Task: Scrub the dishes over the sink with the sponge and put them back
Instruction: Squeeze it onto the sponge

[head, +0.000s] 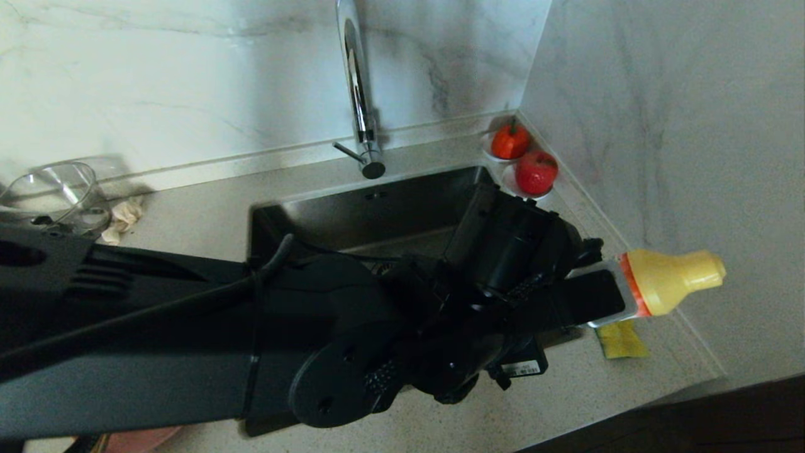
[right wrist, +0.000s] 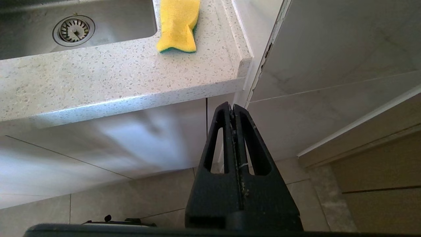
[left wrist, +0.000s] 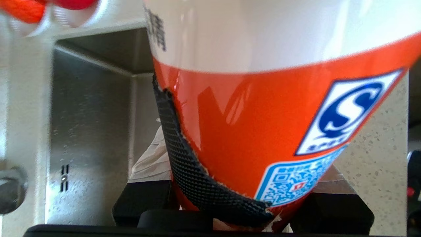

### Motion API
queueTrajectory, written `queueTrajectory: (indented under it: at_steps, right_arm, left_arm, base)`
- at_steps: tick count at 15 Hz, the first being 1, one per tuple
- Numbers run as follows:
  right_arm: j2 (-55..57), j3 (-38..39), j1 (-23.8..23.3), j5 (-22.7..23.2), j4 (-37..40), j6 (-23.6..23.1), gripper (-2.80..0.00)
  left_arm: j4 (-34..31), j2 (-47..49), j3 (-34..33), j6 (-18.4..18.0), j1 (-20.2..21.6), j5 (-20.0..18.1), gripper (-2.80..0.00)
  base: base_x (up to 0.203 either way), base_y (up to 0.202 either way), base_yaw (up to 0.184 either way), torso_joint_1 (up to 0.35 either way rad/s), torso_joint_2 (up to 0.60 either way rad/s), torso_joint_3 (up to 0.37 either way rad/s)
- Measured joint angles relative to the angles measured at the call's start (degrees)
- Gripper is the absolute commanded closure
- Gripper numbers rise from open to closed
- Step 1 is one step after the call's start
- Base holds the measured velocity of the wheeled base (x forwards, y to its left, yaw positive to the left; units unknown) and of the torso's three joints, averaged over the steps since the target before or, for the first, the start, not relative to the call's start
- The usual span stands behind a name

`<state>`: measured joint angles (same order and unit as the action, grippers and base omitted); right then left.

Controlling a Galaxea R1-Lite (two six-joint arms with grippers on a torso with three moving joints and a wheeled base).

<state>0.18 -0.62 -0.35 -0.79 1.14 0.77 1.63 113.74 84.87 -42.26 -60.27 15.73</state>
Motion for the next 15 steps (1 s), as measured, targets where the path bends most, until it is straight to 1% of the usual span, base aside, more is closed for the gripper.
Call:
queueTrajectory:
  at_steps: [3,6,11,15]
  right_arm:
    - [0.00,0.00,-0.05,0.00,0.00,0.00,0.00]
    - [0.00,0.00,-0.02,0.03,-0.02,0.02,0.00]
    - [0.00,0.00,0.00,0.03,0.01,0.02,0.00]
    - [0.00,0.00,-0.05,0.01,-0.01,0.00,0.00]
  left_arm:
    - [0.31,2.12,-0.23,-0.39,0.00,0.06,0.00]
    - [1.51,4.07,0.01,-1.63,0.00,0.11,0.00]
    - [1.42,6.76,0.97,-5.48,-0.01,0.09,0.00]
    - [0.96,8.65,2.07,-6.03,0.38,0.55,0.00]
  base:
    - [0.000,0.000,0.000,0.000,0.00,0.000]
    - [0.000,0.000,0.000,0.000,0.00,0.000]
    - [0.000,0.000,0.000,0.000,0.00,0.000]
    - [0.000,0.000,0.000,0.000,0.00,0.000]
